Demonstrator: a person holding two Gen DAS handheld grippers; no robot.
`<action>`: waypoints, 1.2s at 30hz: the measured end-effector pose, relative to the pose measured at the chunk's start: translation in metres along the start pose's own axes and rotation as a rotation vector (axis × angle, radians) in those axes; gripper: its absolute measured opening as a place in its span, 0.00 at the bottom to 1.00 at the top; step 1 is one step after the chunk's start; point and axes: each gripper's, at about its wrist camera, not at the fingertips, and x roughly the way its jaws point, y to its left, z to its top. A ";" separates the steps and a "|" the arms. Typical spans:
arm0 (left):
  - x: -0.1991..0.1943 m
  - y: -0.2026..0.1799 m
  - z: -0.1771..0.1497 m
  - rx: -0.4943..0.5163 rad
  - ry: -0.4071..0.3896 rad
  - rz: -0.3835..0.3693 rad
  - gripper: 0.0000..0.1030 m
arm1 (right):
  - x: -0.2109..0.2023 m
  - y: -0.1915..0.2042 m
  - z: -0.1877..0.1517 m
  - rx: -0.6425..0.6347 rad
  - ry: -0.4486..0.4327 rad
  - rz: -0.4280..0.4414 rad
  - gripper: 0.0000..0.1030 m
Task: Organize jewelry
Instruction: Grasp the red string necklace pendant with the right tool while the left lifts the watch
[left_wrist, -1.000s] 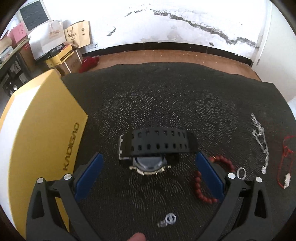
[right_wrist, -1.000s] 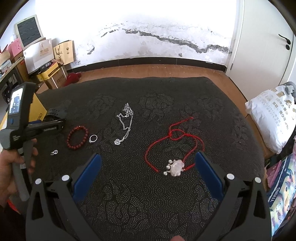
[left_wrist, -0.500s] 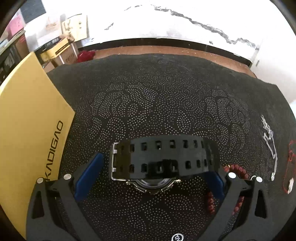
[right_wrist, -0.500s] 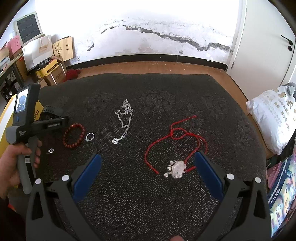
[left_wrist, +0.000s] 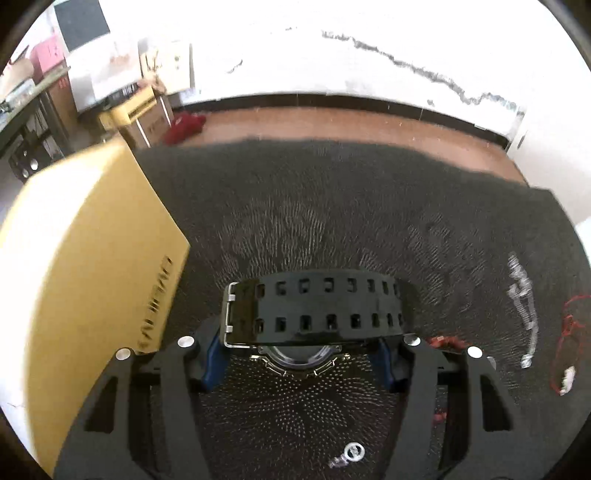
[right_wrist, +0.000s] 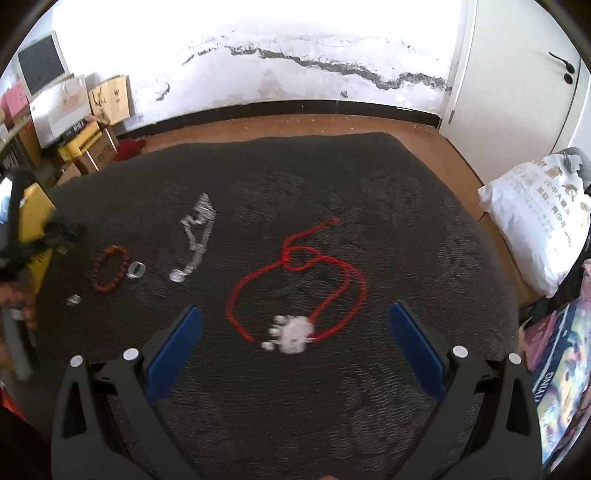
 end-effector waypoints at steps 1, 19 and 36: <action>-0.007 -0.001 0.002 0.003 -0.011 -0.004 0.59 | 0.004 0.000 -0.004 -0.012 0.013 0.019 0.94; -0.044 -0.013 -0.005 0.086 -0.055 -0.099 0.59 | 0.048 0.012 -0.016 -0.021 0.075 0.007 0.60; -0.063 -0.025 -0.020 0.135 -0.070 -0.094 0.59 | 0.028 0.029 -0.012 -0.024 0.062 0.008 0.10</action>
